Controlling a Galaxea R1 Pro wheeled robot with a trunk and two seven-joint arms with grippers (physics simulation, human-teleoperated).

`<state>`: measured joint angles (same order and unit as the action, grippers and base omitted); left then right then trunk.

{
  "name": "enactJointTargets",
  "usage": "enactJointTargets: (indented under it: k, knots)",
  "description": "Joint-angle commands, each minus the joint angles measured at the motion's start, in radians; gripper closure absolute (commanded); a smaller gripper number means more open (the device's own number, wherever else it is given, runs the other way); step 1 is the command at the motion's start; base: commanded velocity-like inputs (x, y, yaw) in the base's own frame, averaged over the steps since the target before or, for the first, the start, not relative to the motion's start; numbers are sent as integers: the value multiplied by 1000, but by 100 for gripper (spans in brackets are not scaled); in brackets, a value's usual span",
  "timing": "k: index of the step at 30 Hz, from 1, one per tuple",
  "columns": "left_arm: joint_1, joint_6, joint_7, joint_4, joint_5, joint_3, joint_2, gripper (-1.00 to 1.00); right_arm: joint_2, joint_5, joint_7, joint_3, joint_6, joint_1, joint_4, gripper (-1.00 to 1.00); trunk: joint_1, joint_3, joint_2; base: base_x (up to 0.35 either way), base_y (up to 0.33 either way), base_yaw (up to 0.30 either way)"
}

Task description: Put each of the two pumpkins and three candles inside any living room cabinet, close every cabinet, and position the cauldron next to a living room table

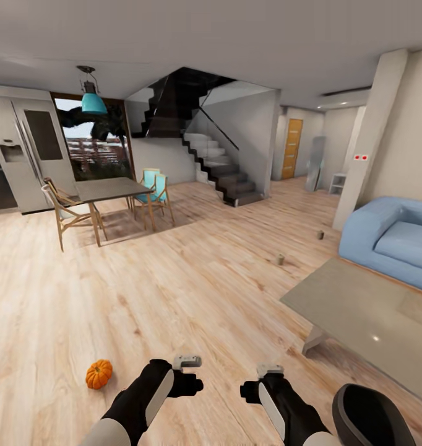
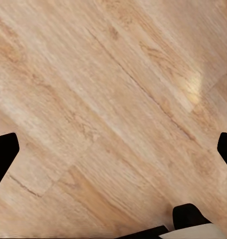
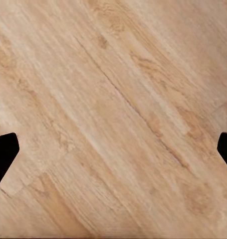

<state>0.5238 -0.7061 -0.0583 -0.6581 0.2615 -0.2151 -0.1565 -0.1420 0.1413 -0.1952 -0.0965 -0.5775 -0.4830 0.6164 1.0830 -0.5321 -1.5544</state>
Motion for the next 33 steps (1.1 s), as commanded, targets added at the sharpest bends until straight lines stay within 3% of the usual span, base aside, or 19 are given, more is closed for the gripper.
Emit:
enactJointTargets:
  k: [1,9,33]
  knots:
    - [1,-4,-6,-1,8,-3,0,-100,1,11,-9,-5,-4,0,2,-100,-1,-1,-1,-259,-164,293]
    - [1,-3,-5,-1,8,-1,2,-100,1,10,-9,-5,-3,0,2,-100,-1,-1,-1,-230,-155,293]
    - [1,-3,-4,-3,10,-1,3,-100,1,10,-9,-5,-4,0,2,-100,-1,-1,-1,-6,-4,293]
